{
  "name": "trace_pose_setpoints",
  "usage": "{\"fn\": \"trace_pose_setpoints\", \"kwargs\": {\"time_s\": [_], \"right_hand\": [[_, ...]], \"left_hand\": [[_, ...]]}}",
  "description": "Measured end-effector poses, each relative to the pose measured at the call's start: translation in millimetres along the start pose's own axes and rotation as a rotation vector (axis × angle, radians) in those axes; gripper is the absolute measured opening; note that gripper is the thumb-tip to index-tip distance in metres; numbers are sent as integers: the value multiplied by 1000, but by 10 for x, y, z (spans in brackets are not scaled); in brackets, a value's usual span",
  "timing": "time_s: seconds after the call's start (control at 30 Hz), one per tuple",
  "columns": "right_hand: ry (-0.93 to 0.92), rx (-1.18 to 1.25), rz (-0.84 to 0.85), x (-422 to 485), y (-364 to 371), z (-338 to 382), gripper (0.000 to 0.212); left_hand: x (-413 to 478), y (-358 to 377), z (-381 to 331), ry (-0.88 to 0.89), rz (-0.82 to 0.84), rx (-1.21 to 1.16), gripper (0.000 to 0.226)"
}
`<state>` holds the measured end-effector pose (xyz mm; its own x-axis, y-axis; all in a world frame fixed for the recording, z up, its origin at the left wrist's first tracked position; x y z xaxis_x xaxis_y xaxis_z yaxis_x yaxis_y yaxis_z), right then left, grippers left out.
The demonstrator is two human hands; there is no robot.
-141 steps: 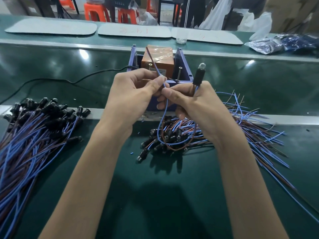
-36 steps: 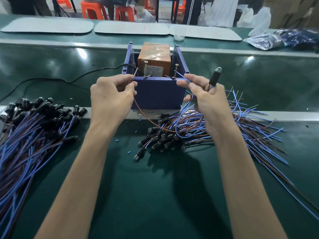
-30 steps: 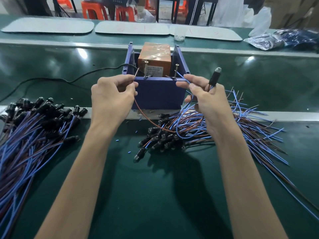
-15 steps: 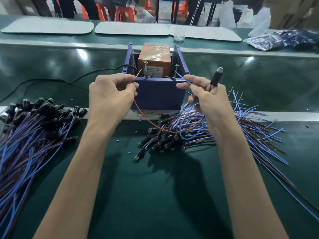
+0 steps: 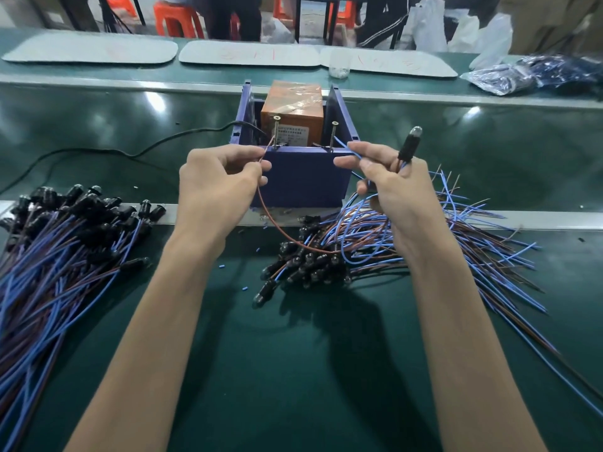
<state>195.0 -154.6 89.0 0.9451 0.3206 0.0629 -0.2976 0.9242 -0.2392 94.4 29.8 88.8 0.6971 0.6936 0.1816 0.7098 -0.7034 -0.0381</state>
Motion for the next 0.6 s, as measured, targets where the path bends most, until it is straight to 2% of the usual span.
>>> {"fn": "trace_pose_setpoints", "kwargs": {"time_s": [0.6], "right_hand": [[-9,-6,11,15,4,0,28]], "left_hand": [[1,1,-57,-5,44,-14,26]]}}
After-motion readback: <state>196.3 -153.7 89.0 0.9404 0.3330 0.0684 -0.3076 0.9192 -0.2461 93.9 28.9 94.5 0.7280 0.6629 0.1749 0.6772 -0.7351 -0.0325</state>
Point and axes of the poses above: each hand's wrist, its own x-axis towards the middle knuckle, its own y-axis out of the palm, z = x × y, the point moved 5 cm from there along x, towards the middle knuckle, and after that the axes turned 11 degrees about -x, right-handed, at the moved point
